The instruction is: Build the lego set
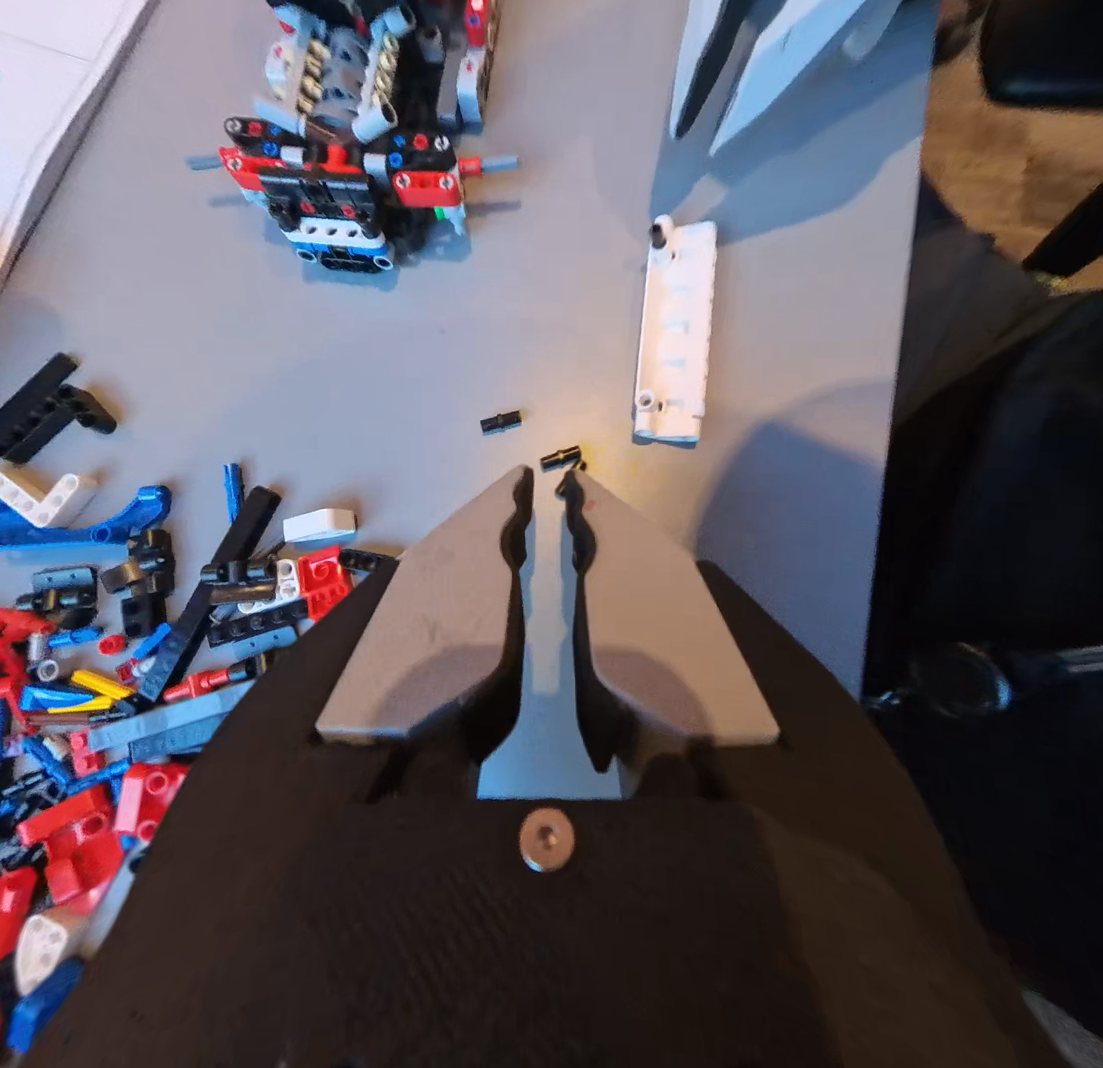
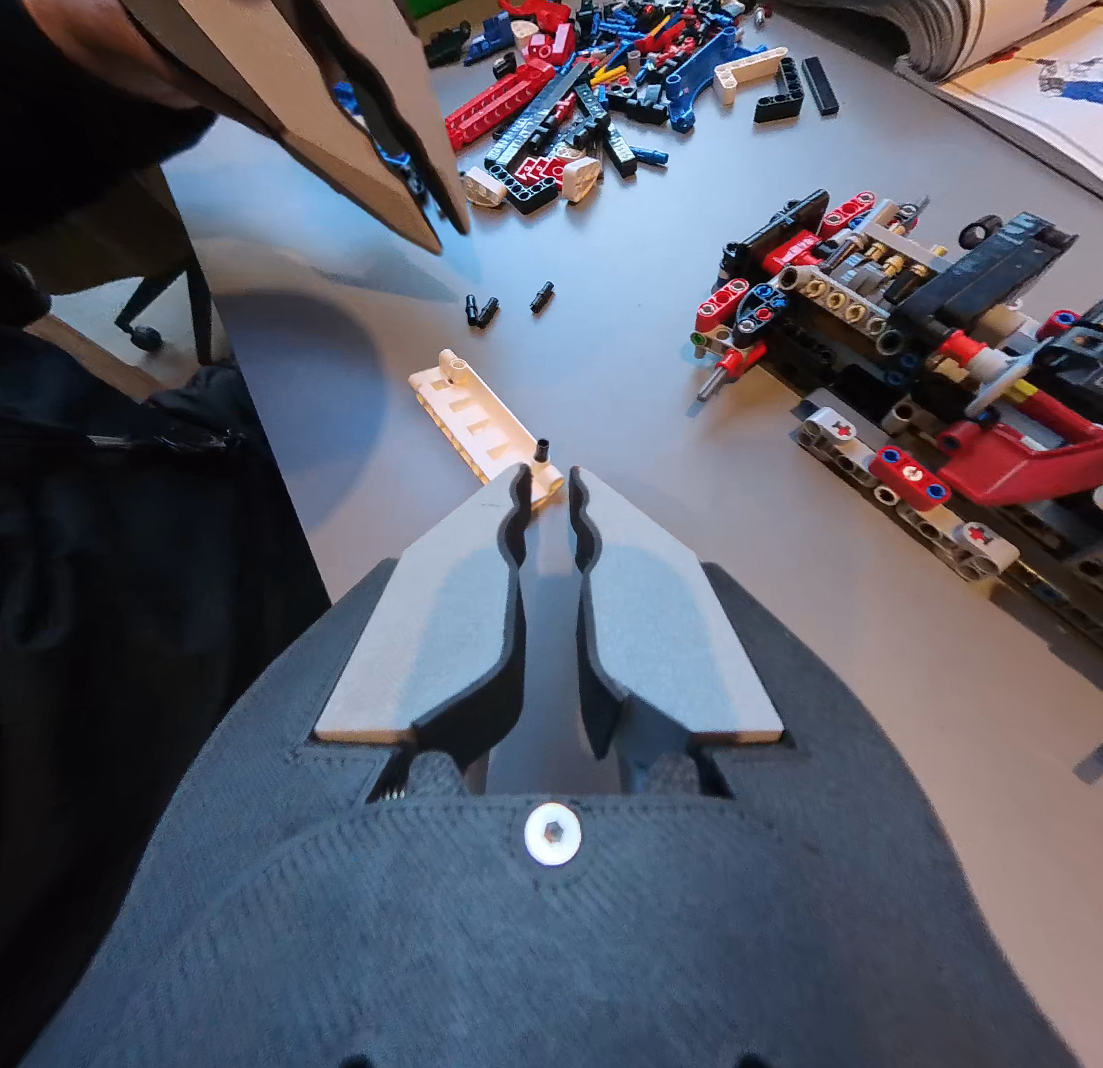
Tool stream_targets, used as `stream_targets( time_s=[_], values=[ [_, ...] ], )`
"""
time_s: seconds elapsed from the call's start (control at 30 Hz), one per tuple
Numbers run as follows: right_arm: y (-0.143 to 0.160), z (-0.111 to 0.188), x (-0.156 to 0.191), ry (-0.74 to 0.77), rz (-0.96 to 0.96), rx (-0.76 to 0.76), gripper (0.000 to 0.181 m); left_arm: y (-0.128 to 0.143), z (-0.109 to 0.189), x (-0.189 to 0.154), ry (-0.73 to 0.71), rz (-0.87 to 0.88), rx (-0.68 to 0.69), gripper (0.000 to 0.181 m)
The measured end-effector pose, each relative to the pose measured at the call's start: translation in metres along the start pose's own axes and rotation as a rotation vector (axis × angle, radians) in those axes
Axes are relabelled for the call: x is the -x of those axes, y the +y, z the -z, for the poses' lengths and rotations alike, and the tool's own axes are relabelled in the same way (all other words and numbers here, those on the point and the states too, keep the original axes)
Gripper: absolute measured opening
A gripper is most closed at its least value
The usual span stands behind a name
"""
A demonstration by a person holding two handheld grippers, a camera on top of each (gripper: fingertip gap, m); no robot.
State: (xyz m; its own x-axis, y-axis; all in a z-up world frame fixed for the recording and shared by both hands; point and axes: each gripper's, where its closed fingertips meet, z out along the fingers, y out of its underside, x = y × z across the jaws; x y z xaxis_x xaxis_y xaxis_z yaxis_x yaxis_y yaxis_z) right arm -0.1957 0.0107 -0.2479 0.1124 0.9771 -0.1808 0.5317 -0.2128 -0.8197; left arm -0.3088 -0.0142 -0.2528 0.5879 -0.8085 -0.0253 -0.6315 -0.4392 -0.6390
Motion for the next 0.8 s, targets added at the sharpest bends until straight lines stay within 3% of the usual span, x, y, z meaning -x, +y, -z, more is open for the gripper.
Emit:
stream_targets(
  time_s=[0.3, 0.57, 0.8],
  values=[
    [-0.001, 0.004, -0.001, -0.016, -0.009, -0.062, 0.009, 0.005, -0.01, 0.013, 0.013, -0.116, 0.077, 0.002],
    [-0.005, 0.007, 0.0, -0.033, -0.006, -0.1, 0.009, 0.008, -0.012, -0.012, 0.13, -0.223, 0.112, 0.003],
    [-0.005, 0.007, 0.001, -0.032, 0.002, -0.098, 0.009, 0.016, -0.022, -0.011, 0.101, -0.245, 0.144, 0.003]
  ],
)
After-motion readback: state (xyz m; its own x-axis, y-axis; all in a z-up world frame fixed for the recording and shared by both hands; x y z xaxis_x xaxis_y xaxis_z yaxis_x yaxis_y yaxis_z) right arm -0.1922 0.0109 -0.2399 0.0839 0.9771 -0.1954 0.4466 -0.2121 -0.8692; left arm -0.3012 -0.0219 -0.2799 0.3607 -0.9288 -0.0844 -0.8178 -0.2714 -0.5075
